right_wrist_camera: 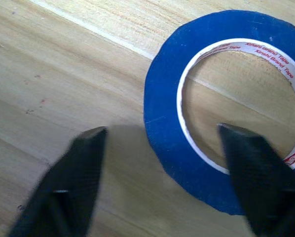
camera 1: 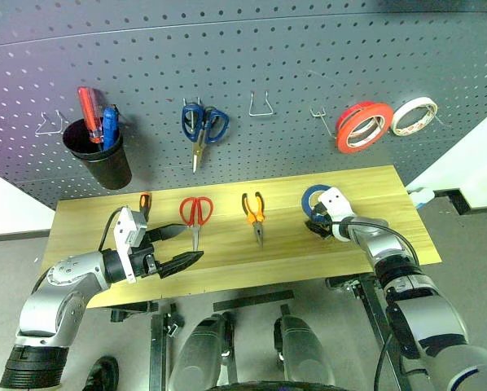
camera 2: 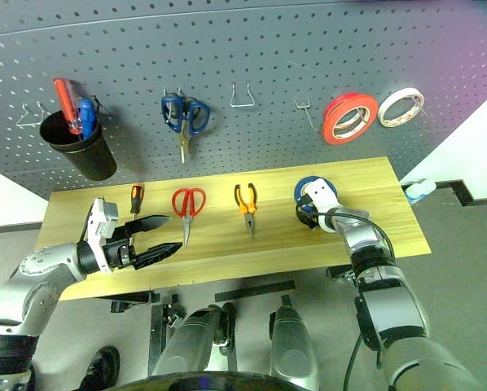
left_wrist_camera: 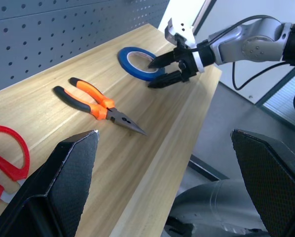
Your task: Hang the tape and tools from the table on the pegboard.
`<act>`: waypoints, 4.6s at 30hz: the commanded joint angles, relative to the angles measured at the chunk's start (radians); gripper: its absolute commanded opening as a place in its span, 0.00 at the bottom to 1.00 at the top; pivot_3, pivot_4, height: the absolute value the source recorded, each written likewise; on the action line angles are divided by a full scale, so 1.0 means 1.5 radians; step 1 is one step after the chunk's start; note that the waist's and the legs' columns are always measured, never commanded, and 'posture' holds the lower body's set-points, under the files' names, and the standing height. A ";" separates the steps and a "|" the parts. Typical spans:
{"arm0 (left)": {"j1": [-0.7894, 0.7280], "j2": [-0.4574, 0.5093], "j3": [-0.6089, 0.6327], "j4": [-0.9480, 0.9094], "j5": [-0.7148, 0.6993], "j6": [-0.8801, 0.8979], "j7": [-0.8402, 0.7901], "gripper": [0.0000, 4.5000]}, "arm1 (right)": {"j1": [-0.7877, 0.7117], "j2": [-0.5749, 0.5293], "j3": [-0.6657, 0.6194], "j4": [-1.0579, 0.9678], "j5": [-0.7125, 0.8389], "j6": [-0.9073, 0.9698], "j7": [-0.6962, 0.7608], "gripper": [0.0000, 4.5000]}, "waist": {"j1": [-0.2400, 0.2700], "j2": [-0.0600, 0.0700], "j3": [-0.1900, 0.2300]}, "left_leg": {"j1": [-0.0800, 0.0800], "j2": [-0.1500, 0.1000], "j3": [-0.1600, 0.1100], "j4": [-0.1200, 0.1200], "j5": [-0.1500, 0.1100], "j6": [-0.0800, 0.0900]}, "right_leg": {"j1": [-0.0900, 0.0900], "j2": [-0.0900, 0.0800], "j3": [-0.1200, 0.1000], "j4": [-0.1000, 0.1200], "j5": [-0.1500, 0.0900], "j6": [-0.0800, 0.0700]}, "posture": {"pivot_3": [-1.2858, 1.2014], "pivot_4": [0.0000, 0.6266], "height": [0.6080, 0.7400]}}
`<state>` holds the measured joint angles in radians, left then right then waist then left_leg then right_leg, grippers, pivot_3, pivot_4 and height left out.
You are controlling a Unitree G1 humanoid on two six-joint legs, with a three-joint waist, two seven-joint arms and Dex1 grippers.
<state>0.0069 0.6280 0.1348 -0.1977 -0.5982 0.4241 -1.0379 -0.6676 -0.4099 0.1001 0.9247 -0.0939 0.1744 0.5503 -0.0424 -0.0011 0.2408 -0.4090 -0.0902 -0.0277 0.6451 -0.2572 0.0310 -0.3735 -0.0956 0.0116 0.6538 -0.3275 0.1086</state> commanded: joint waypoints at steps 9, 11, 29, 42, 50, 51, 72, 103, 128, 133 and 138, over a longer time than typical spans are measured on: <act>0.003 0.008 0.015 -0.017 -0.005 -0.007 0.004 1.00 | -0.002 -0.005 0.009 -0.012 -0.019 -0.028 -0.001 0.14 | 0.000 0.000 0.000 | 0.000 0.000 0.000 0.000 0.000 0.000 | 0.000 0.000 0.000 0.000 0.000 0.000 | 0.53 0.38 0.87; 0.005 0.008 0.015 -0.020 -0.008 -0.006 0.001 1.00 | 0.005 -0.004 0.008 -0.020 -0.016 -0.027 0.005 0.14 | 0.000 0.000 0.000 | 0.000 0.000 0.000 0.000 0.000 0.000 | 0.000 0.000 0.000 0.000 0.000 0.000 | 0.53 0.37 0.87; 0.060 0.056 0.084 -0.120 -0.072 0.001 -0.032 1.00 | 0.186 0.023 -0.159 -0.306 0.218 0.060 0.074 0.14 | 0.003 0.000 0.000 | 0.000 0.000 0.000 0.000 0.000 0.000 | 0.000 0.000 0.000 0.000 0.000 0.000 | 0.51 0.31 0.87; -0.010 0.057 0.084 -0.085 -0.061 -0.008 -0.021 1.00 | 0.328 0.042 -0.288 -0.515 0.361 0.093 0.023 0.14 | 0.004 0.001 -0.008 | 0.000 0.000 0.000 0.000 0.001 -0.002 | 0.000 0.001 0.000 0.000 0.000 0.001 | 0.50 0.20 0.87; -0.042 0.042 0.062 -0.053 -0.046 -0.028 -0.027 1.00 | 0.348 0.069 -0.292 -0.586 0.387 0.056 0.012 0.14 | 0.000 0.001 -0.033 | 0.000 0.000 0.000 0.000 0.002 -0.003 | -0.001 0.001 0.000 0.002 0.000 0.001 | 0.48 0.12 0.87; -0.046 0.040 0.059 -0.053 -0.044 -0.031 -0.027 1.00 | 0.350 0.074 -0.292 -0.597 0.395 0.052 0.016 0.14 | 0.000 0.001 -0.036 | 0.000 0.000 0.000 0.000 0.002 -0.003 | -0.001 0.001 0.000 0.002 0.000 0.001 | 0.48 0.11 0.87; -0.059 0.026 0.069 -0.051 -0.049 -0.047 -0.011 1.00 | 0.228 0.082 -0.210 -0.572 0.382 -0.011 0.059 0.14 | -0.001 0.001 -0.092 | 0.002 0.001 0.000 0.002 0.003 -0.005 | -0.001 0.002 0.002 0.008 0.000 0.001 | 0.50 0.02 0.87; -0.005 0.029 0.087 -0.098 -0.059 -0.044 0.018 1.00 | 0.062 0.101 -0.168 -0.249 0.290 -0.145 0.090 0.65 | 0.009 0.001 -0.102 | 0.002 0.001 0.000 0.002 0.004 -0.006 | -0.001 0.003 0.002 0.009 0.000 0.000 | 0.53 0.07 0.87; 0.037 0.033 0.117 -0.071 -0.036 -0.065 0.030 1.00 | 0.192 0.122 -0.064 -0.471 0.215 0.117 -0.039 1.00 | 0.018 0.003 -0.099 | 0.003 0.001 0.000 0.002 0.002 -0.003 | -0.001 0.003 0.003 0.008 0.000 0.000 | 0.52 0.17 0.87; 0.071 0.039 0.144 -0.092 -0.036 -0.063 0.041 1.00 | 0.172 0.168 -0.027 -0.470 0.182 0.194 -0.107 1.00 | 0.019 0.004 -0.094 | 0.003 0.002 0.000 0.001 0.001 -0.003 | -0.001 0.003 0.003 0.008 0.000 -0.001 | 0.54 0.20 0.87; 0.107 0.045 0.172 -0.126 -0.048 -0.051 0.051 1.00 | 0.137 0.200 -0.013 -0.440 0.158 0.265 -0.163 1.00 | 0.021 0.004 -0.085 | 0.003 0.001 0.000 0.001 0.001 -0.003 | -0.001 0.003 0.003 0.008 0.000 -0.001 | 0.55 0.22 0.87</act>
<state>0.1635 0.6777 0.3493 -0.3406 -0.6470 0.3458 -0.9683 -0.4293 -0.1199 0.0750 0.2726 0.1578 0.5500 0.3315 -0.0102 0.0042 0.1129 -0.4043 -0.0879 -0.0278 0.6463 -0.2555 0.0269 -0.3750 -0.0918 0.0154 0.6657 -0.3274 0.1074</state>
